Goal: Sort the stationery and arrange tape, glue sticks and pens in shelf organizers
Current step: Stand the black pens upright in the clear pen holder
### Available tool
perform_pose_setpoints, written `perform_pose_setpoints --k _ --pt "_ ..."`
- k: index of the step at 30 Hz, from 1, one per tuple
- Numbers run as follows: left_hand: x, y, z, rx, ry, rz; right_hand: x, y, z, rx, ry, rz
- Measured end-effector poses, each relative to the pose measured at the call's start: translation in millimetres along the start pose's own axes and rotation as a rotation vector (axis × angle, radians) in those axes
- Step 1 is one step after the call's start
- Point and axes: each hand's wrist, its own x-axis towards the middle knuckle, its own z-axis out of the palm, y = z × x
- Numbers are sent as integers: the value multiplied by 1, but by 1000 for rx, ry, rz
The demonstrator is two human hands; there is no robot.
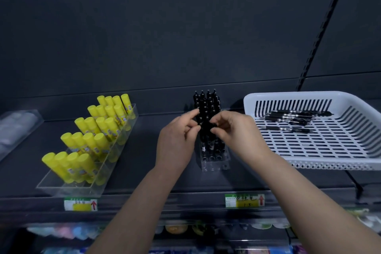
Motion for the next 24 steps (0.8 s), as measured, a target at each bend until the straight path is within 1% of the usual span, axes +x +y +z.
perform_pose_setpoints --k 6,10,13,16,18,20,22,24 --pt "4 3 -7 -2 46 51 -1 -4 -3 -37 8 -26" --pt "12 13 -3 -26 43 102 -2 -1 -16 -139 40 -69" --pt "17 22 2 -36 76 134 -3 7 -27 -184 13 -62" --pt "21 38 10 4 86 181 -5 21 -38 -273 29 -47" --pt "22 50 19 75 46 242 -8 35 -47 -407 4 -21" --pt "24 60 31 204 -32 300 -12 52 -58 -546 -46 11" --pt "29 70 46 335 -158 311 -17 68 -70 -607 -72 47" --pt "36 80 66 393 -250 300 -23 85 -85 -629 -64 83"
